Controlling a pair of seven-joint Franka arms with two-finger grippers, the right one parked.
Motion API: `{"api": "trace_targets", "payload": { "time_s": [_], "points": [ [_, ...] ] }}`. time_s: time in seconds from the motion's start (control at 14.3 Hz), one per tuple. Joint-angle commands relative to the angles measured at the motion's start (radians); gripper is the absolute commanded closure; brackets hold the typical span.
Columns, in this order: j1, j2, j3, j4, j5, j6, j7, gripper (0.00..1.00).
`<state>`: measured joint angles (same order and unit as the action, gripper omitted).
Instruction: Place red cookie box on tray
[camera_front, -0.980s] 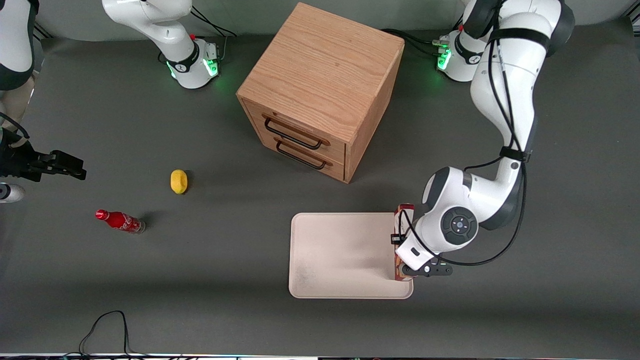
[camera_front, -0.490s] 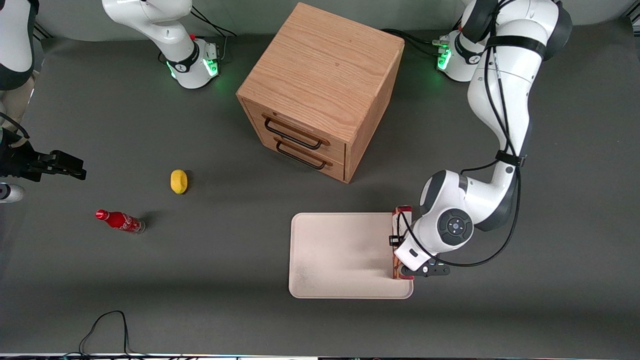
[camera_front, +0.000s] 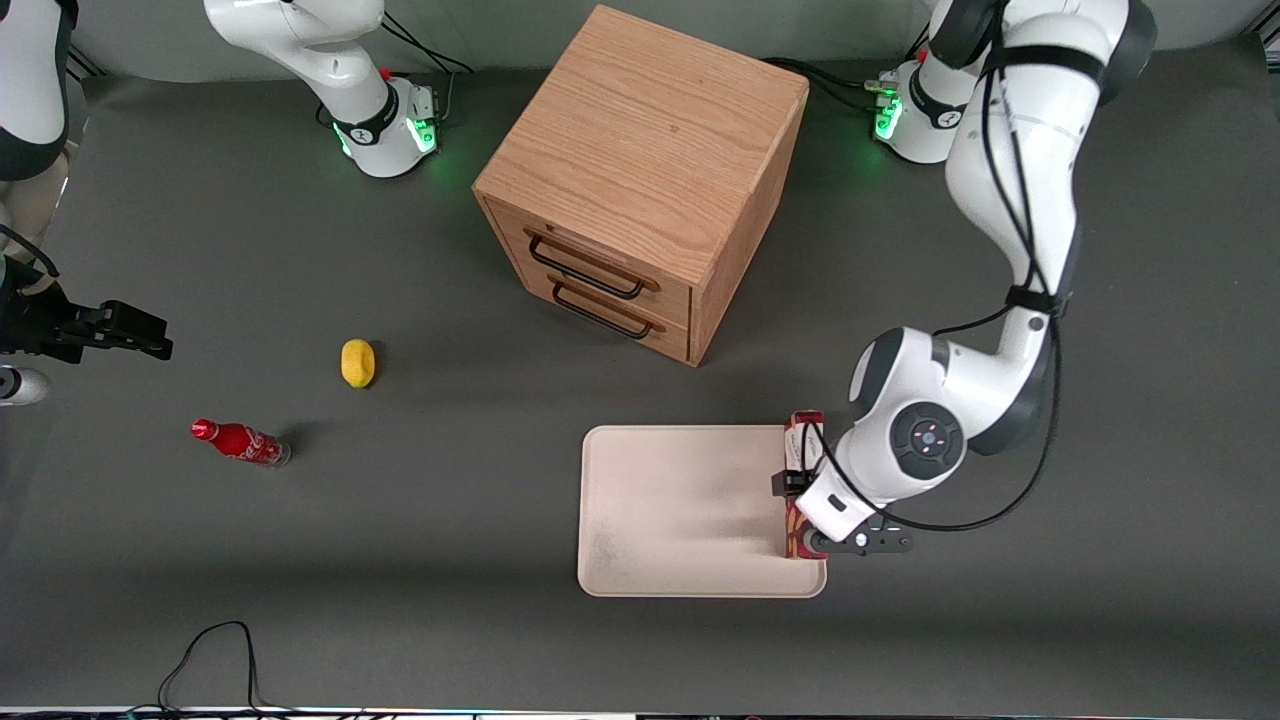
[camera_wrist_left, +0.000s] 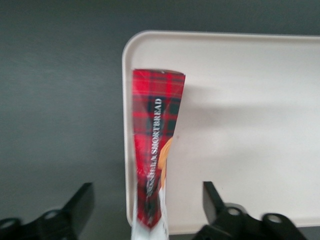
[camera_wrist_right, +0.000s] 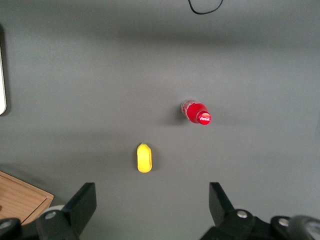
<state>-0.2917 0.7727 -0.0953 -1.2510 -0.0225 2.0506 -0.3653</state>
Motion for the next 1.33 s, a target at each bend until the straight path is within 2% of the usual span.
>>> {"api": "trace_targets", "payload": {
  "time_s": [0.0, 0.28, 0.49, 0.7, 0.91, 1.26],
  "points": [
    [0.041, -0.2, 0.019, -0.155, 0.013, -0.061, -0.007, 0.0],
    [0.149, -0.412, 0.02, -0.238, 0.016, -0.218, 0.023, 0.0],
    [0.219, -0.553, 0.02, -0.278, 0.021, -0.383, 0.135, 0.0],
    [0.296, -0.754, 0.025, -0.462, 0.029, -0.385, 0.241, 0.0],
    [0.354, -0.895, 0.035, -0.586, 0.026, -0.388, 0.313, 0.0],
    [0.371, -0.978, 0.04, -0.628, 0.026, -0.421, 0.344, 0.0]
  ]
}}
